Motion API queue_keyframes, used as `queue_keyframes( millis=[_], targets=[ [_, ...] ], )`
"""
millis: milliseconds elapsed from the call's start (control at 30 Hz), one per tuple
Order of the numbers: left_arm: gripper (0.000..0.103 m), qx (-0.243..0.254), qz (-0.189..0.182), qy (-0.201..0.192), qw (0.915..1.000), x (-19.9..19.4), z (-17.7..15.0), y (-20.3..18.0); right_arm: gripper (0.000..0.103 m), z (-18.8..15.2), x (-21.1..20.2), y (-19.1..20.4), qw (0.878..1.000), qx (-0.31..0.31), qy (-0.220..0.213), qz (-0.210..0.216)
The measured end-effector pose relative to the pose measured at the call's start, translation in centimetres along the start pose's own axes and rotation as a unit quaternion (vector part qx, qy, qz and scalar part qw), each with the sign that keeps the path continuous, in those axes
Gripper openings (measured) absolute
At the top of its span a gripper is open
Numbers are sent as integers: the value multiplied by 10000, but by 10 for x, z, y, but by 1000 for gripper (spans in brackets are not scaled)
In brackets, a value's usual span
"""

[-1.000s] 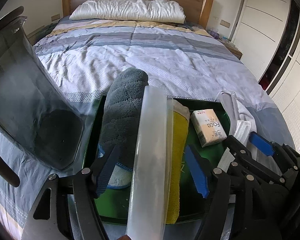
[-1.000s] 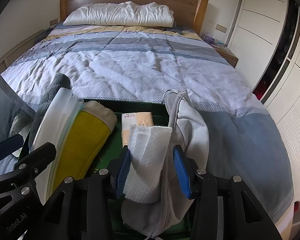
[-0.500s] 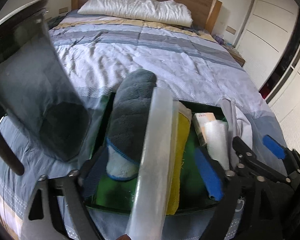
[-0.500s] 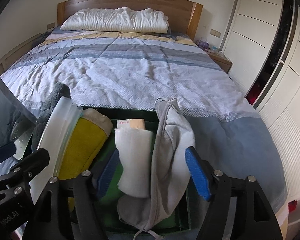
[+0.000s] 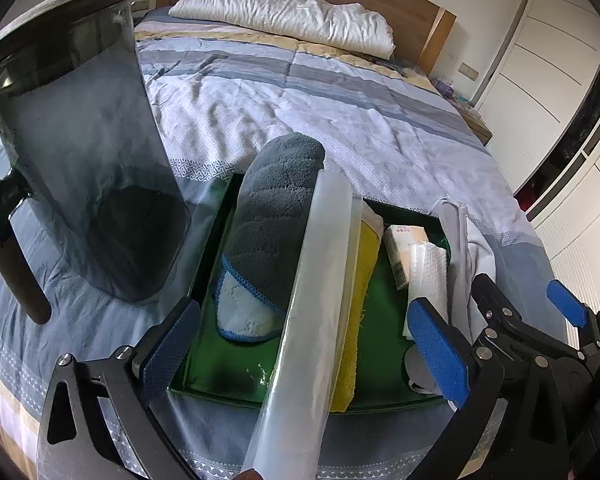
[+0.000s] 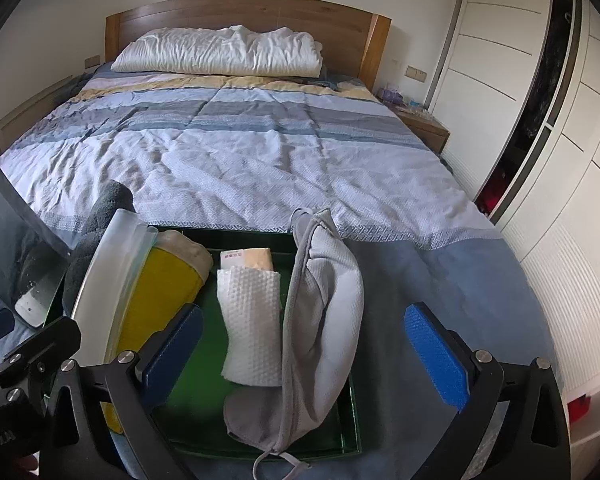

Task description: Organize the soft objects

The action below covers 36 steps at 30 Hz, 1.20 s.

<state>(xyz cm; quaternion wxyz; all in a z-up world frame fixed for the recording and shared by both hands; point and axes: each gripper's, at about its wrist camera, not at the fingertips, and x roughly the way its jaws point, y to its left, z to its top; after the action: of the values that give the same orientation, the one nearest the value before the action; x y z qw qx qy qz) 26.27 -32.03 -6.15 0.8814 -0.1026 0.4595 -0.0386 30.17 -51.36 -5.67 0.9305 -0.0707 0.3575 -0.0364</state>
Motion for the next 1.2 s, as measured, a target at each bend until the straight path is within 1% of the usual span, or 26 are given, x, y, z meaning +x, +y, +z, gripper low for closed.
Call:
queue_keyframes(
  millis=[300, 433, 600, 733, 933, 1033, 1133, 1200],
  targets=[
    [101, -8, 83, 51, 10000, 1, -8, 3, 103, -7, 4, 4, 9999, -126, 18, -48],
    [101, 8, 66, 72, 10000, -6, -15, 6, 103, -12, 1, 5, 9999, -154, 44, -60],
    [101, 56, 15, 62, 10000, -23, -23, 9, 103, -19, -14, 5, 9997, -220, 45, -112],
    [101, 120, -63, 22, 9999, -48, -32, 18, 103, -31, -40, 6, 9996, -257, -13, -129],
    [101, 364, -66, -234, 9990, -105, -53, 43, 103, -54, -102, 14, 9998, -98, -156, -81],
    [101, 486, -66, -306, 9983, -131, -64, 60, 103, -69, -145, 24, 9997, 28, -255, -51],
    [101, 692, 9, -502, 9963, -163, -79, 83, 103, -85, -184, 36, 9992, 105, -376, -13],
    [101, 793, -17, -563, 9953, -182, -89, 99, 103, -94, -217, 50, 9987, 133, -486, 13]
  ],
)
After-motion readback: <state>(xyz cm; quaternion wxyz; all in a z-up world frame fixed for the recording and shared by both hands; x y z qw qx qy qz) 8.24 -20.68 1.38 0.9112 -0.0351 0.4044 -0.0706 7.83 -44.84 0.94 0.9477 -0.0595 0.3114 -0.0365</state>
